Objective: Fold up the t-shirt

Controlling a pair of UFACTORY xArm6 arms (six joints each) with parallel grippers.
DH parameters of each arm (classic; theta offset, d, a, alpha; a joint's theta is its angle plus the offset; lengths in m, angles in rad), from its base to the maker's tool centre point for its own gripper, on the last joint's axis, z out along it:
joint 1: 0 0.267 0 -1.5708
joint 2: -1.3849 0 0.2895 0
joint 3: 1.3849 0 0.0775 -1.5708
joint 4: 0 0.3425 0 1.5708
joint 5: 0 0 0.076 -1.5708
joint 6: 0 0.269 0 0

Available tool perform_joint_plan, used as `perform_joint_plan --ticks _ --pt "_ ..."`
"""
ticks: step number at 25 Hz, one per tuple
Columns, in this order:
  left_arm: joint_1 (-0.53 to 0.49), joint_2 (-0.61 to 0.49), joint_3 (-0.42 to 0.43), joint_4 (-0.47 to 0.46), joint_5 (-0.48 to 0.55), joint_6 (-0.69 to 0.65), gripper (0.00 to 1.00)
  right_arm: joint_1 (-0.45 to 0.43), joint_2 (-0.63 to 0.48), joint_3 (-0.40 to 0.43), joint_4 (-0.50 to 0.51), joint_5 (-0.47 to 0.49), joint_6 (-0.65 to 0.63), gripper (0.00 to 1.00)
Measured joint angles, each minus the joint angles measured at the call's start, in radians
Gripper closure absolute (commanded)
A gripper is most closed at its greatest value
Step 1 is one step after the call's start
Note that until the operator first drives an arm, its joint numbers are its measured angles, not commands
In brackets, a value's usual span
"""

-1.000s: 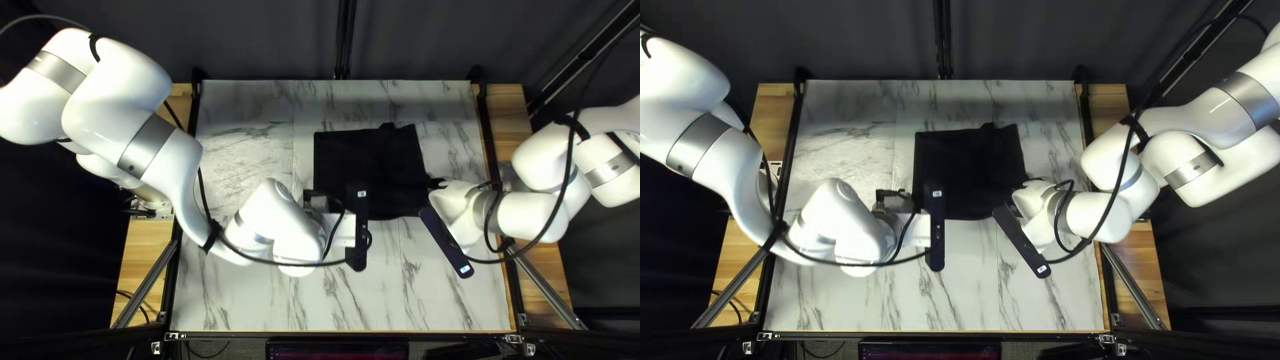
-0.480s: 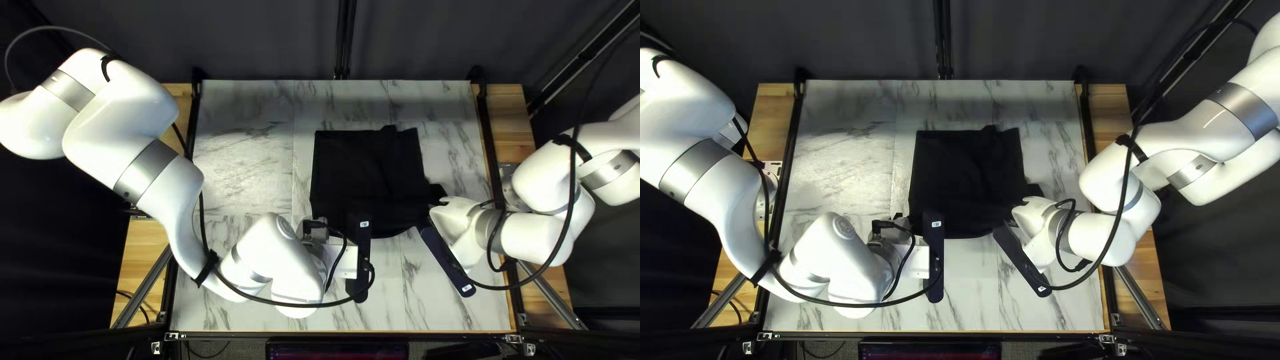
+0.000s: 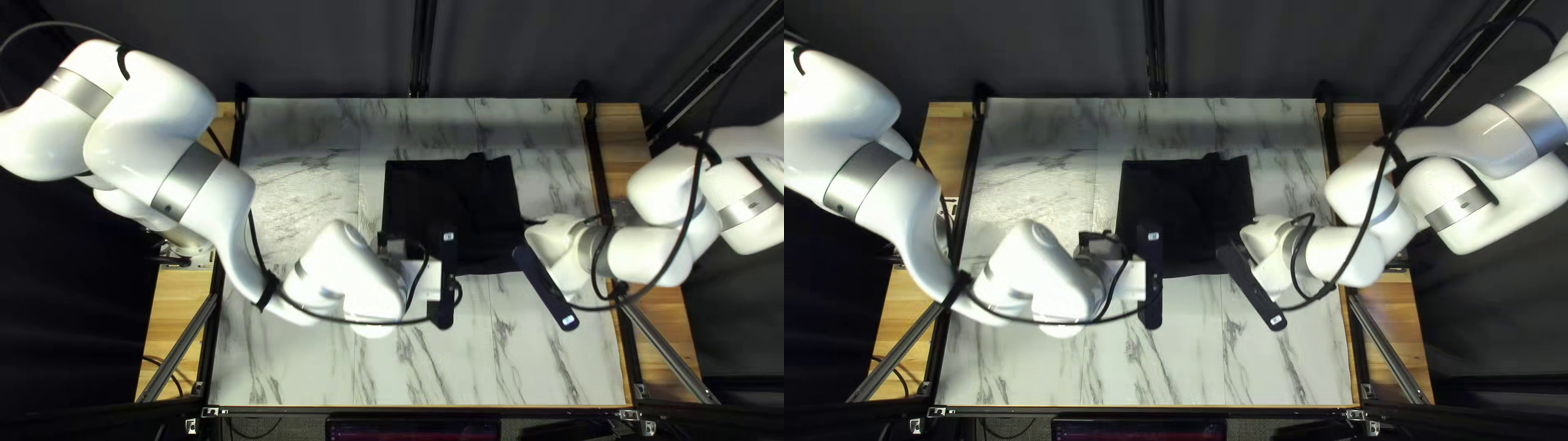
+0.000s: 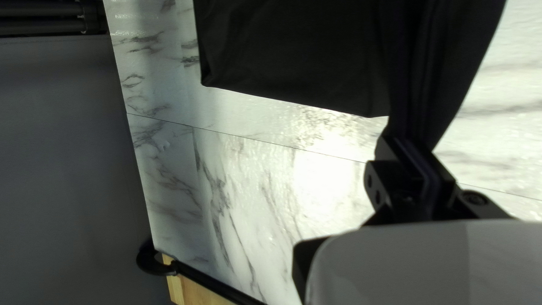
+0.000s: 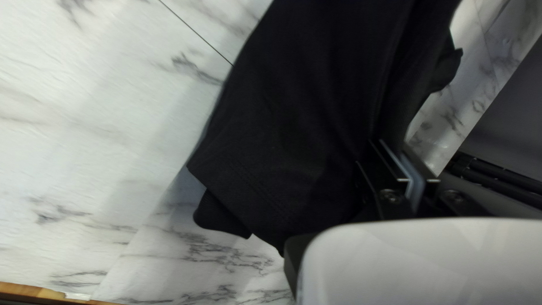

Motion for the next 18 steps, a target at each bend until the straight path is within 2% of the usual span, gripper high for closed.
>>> perform_joint_plan --ticks 9,18 --pt "0.079 -0.022 0.055 0.000 -0.058 0.047 1.00 -0.157 -0.044 0.091 0.028 -0.127 -0.127 1.00" --pt "0.116 -0.035 0.074 0.004 -0.070 0.074 1.00 -0.243 -0.085 0.130 0.058 -0.170 -0.223 1.00"
